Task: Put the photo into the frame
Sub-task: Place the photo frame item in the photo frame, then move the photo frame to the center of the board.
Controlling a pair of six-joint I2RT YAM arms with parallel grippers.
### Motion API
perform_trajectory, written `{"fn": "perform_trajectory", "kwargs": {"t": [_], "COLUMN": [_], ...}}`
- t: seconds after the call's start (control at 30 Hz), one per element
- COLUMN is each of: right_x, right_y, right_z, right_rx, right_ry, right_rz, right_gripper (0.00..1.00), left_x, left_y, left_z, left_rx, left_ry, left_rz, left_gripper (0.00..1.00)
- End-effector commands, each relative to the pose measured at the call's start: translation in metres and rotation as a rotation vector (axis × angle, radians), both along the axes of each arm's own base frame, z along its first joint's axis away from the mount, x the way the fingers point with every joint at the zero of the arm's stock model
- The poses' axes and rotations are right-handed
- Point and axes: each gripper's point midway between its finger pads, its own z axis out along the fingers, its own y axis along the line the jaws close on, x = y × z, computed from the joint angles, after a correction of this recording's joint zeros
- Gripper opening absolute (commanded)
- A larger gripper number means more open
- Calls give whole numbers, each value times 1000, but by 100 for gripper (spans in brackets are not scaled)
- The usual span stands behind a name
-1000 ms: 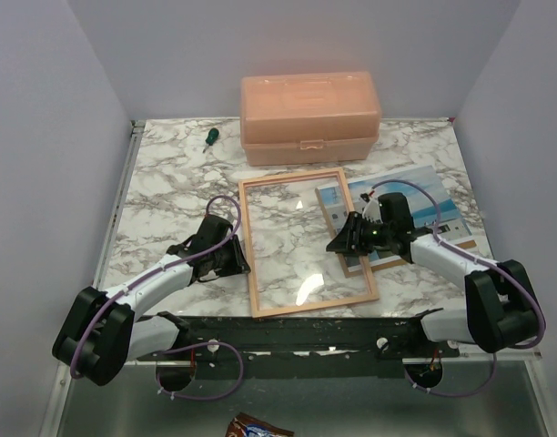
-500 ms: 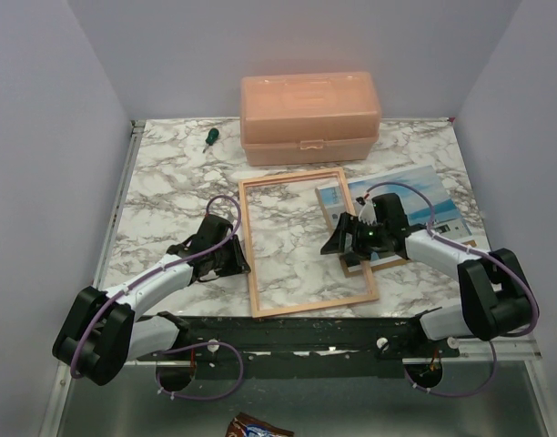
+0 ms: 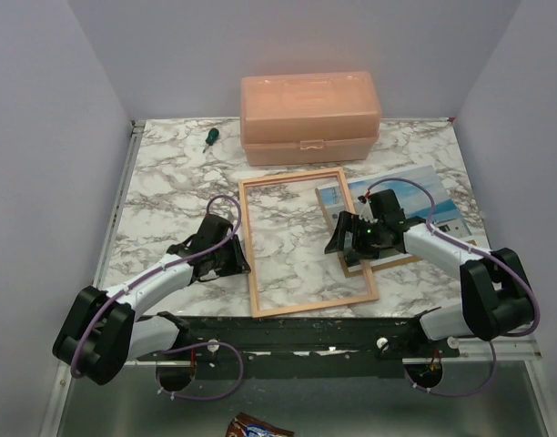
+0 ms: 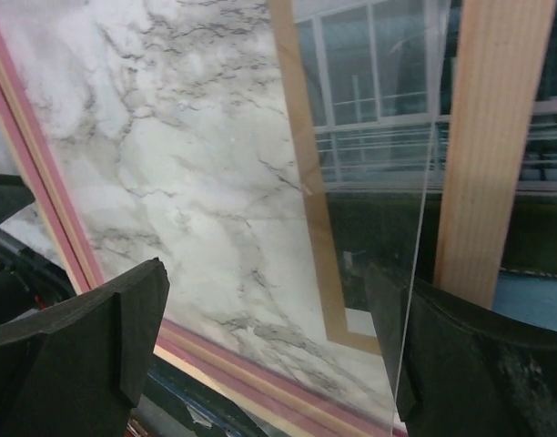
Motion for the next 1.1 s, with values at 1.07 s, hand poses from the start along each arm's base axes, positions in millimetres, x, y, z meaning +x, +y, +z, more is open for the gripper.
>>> {"fn": "perform_trajectory", "kwargs": {"t": [1.07], "right_x": [18], "right_y": [-72], "right_z": [-1], "right_rx": [-405], "right_ry": [-14], "right_rz": [-256], "right_gripper": [100], "left_x": [-8], "left_y": [-3], "left_z": [18], "left_rx": [-33], "left_ry": [-17], "left_rz": [-41], "left_gripper": [57]}}
